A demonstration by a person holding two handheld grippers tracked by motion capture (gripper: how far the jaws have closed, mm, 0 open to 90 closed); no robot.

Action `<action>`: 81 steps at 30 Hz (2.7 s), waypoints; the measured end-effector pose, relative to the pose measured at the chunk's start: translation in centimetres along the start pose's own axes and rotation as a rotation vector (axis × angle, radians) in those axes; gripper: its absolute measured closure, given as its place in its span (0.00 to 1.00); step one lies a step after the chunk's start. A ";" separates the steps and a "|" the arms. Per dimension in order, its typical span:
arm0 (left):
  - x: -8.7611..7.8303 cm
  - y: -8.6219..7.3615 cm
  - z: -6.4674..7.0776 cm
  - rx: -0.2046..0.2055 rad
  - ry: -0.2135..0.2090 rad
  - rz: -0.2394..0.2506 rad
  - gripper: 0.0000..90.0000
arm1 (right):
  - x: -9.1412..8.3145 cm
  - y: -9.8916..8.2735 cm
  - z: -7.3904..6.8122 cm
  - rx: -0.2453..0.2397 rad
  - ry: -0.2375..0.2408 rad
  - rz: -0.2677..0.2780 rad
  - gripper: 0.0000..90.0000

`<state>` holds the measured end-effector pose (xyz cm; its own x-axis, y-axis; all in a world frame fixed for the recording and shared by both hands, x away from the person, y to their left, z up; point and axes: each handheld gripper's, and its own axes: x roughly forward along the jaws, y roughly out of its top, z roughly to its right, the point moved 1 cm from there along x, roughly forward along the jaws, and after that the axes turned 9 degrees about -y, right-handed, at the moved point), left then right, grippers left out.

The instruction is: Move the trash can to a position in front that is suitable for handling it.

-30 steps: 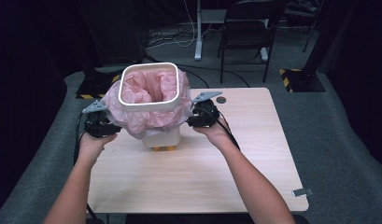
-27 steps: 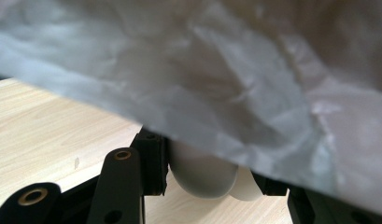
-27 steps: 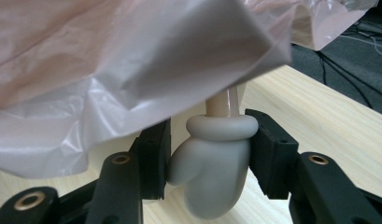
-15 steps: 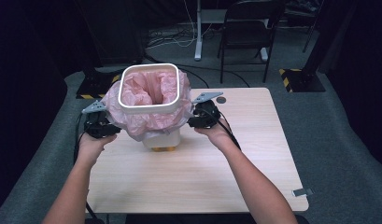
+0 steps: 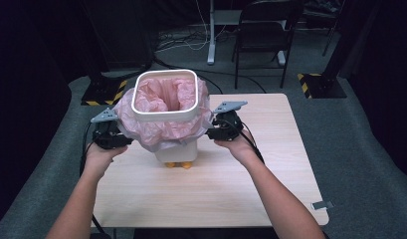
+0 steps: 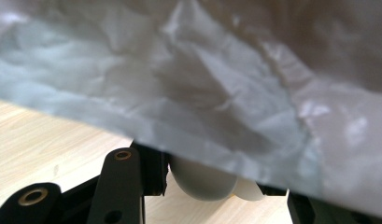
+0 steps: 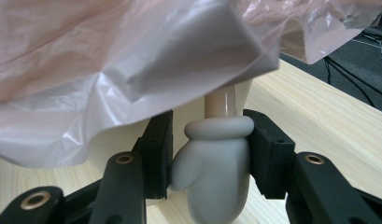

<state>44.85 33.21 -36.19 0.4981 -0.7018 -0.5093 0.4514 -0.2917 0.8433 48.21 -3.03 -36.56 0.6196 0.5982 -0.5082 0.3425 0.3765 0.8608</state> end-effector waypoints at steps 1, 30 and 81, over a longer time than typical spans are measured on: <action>0.1 0.1 0.3 0.001 -0.003 0.001 0.60 | -0.3 -0.2 0.1 0.000 -0.001 0.003 0.60; 1.5 0.2 6.6 0.101 -0.125 -0.003 0.59 | -8.3 -3.9 -0.3 -0.048 -0.048 0.033 0.60; 1.2 -2.9 10.8 0.128 -0.165 0.065 0.48 | -13.1 -10.0 -1.1 0.024 -0.031 0.091 0.49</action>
<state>36.14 26.17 -37.36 0.3903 -0.8159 -0.4267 0.3188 -0.3150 0.8939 35.88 -13.82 -38.51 0.6701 0.6068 -0.4275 0.3007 0.3046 0.9038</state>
